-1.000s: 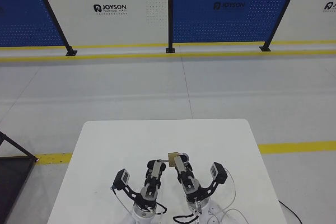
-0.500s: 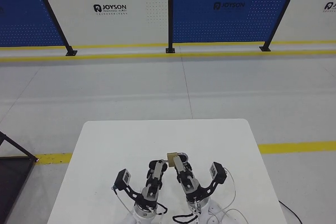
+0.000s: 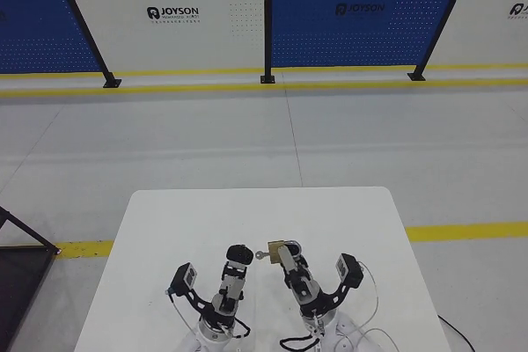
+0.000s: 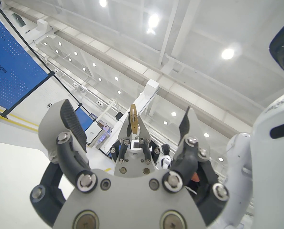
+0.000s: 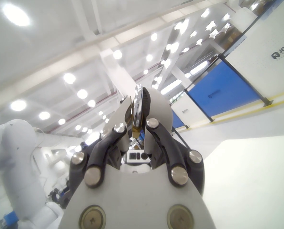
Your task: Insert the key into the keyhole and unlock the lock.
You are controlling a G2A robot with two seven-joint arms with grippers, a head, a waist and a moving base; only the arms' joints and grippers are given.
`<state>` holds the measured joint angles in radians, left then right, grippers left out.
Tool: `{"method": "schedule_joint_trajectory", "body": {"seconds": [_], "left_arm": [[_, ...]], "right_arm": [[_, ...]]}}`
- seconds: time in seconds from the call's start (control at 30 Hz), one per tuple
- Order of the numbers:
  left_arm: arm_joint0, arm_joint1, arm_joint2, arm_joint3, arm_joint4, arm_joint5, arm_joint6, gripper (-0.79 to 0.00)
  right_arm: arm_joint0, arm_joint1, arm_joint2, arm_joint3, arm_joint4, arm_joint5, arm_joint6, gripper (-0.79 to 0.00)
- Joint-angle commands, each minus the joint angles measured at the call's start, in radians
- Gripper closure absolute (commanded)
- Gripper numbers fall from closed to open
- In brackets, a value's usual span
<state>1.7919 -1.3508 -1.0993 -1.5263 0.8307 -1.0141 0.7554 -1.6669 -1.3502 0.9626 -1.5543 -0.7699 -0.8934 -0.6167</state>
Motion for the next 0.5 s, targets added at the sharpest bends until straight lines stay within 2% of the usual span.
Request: {"method": "schedule_joint_trajectory", "body": {"seconds": [0.0, 0.07, 0.17, 0.2, 0.23, 0.3, 0.37, 0.47], "left_arm": [[0.002, 0.020, -0.007, -0.010, -0.030, 0.002, -0.056, -0.686], [0.005, 0.037, -0.004, -0.021, -0.062, 0.002, -0.105, -0.566], [0.010, 0.069, -0.007, -0.045, -0.121, 0.002, -0.178, -0.453], [0.013, 0.078, -0.008, -0.049, -0.135, 0.002, -0.198, -0.376], [0.015, 0.087, -0.007, -0.053, -0.148, 0.002, -0.216, -0.345], [0.015, 0.104, -0.003, -0.061, -0.177, 0.002, -0.243, -0.332], [0.012, 0.114, 0.001, -0.064, -0.191, 0.002, -0.257, -0.271], [0.005, 0.129, 0.013, -0.064, -0.210, 0.002, -0.274, -0.231]], "right_arm": [[-0.008, 0.008, 0.020, -0.010, 0.004, -0.018, 0.047, 0.000], [-0.018, 0.013, 0.029, -0.020, 0.014, -0.034, 0.072, 0.000], [-0.030, 0.021, 0.041, -0.028, 0.046, -0.039, 0.133, 0.000], [-0.032, 0.024, 0.044, -0.029, 0.060, -0.035, 0.161, 0.000], [-0.032, 0.026, 0.046, -0.034, 0.077, -0.035, 0.184, 0.000], [-0.033, 0.030, 0.053, -0.043, 0.106, -0.026, 0.224, 0.000], [-0.035, 0.032, 0.055, -0.049, 0.120, -0.020, 0.245, 0.000], [-0.039, 0.034, 0.058, -0.060, 0.134, -0.006, 0.269, 0.000]]}}
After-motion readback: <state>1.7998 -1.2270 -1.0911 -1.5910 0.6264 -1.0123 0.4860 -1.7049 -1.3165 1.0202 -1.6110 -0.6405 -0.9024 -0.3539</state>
